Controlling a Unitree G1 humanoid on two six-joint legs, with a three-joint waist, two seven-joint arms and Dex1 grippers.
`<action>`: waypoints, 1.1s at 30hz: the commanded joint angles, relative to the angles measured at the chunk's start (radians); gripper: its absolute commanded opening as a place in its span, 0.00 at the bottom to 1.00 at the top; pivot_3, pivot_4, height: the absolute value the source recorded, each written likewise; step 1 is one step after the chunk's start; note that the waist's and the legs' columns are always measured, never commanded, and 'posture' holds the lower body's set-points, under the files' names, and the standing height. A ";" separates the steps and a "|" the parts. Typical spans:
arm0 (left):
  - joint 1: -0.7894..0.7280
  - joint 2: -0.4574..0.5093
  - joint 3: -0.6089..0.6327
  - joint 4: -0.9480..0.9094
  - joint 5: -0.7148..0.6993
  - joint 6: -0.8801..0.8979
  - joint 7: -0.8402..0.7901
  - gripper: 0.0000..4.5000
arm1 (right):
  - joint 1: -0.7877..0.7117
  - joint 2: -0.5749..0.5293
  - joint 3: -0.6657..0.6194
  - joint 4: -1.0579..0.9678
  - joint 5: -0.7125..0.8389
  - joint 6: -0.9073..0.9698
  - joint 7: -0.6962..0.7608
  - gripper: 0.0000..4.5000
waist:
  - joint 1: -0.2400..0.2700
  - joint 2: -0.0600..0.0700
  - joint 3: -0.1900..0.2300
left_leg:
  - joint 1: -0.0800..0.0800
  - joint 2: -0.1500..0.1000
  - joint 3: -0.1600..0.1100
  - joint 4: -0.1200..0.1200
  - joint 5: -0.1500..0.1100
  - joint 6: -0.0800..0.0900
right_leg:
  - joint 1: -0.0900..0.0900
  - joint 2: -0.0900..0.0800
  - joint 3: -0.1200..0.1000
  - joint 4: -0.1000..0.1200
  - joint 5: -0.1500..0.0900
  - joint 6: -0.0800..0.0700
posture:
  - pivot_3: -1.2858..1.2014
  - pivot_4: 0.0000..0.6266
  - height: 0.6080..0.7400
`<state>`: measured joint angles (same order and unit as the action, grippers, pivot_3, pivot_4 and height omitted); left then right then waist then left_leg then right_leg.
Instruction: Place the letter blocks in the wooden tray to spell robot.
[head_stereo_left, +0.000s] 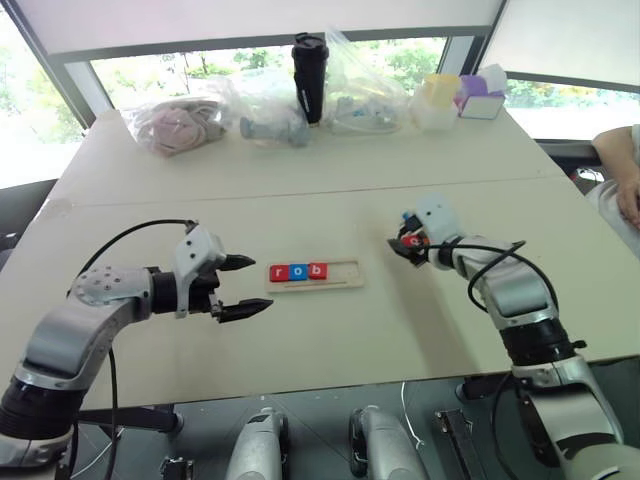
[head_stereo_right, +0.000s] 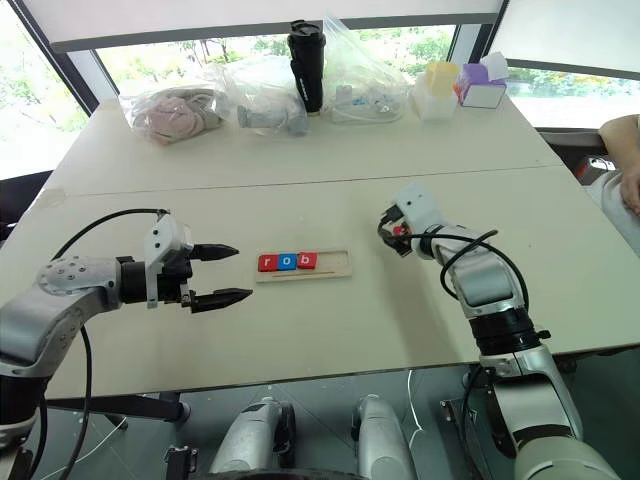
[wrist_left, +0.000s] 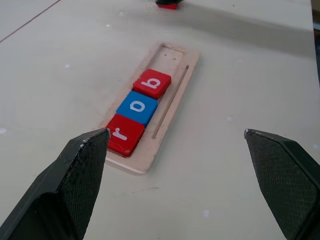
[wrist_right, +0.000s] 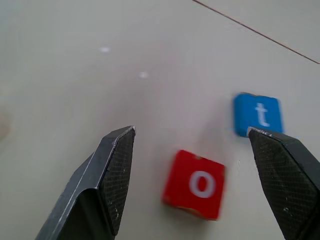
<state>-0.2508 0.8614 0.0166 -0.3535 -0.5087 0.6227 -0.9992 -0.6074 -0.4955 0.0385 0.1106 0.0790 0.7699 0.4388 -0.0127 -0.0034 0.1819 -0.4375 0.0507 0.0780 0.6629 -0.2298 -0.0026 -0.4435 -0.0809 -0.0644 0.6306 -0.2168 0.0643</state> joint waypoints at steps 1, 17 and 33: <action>-0.039 0.030 0.009 -0.075 -0.008 0.007 -0.014 1.00 | -0.012 0.053 -0.105 -0.050 0.060 0.122 -0.057 0.81 | 0.000 0.000 0.000 | 0.000 0.000 0.000 0.000 0.000 0.000 | 0.000 0.000 0.000 0.000 0.000 0.001 | 0.52 0.24 1.00; -0.035 0.012 0.012 -0.074 -0.002 0.004 0.011 1.00 | 0.081 0.155 -0.117 -0.124 0.071 0.230 -0.184 0.54 | 0.000 0.000 0.000 | 0.000 0.000 0.000 0.001 0.000 0.000 | 0.001 0.000 0.000 0.000 0.000 -0.001 | 0.52 0.24 1.00; -0.018 0.002 0.007 -0.111 -0.037 0.026 -0.023 1.00 | 0.238 0.157 -0.257 -0.688 0.120 0.677 -0.238 0.26 | 0.001 0.000 0.000 | -0.002 0.000 -0.001 0.000 0.000 0.000 | -0.001 -0.001 0.000 0.000 -0.001 0.001 | 0.52 0.24 1.00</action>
<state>-0.2666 0.8546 0.0062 -0.4257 -0.5236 0.6493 -1.0123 -0.3752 -0.3659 -0.1898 -0.4788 0.1861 1.3675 0.2194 -0.0114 -0.0037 0.1816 -0.4394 0.0505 0.0771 0.6632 -0.2299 -0.0026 -0.4443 -0.0814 -0.0642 0.6304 -0.2178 0.0646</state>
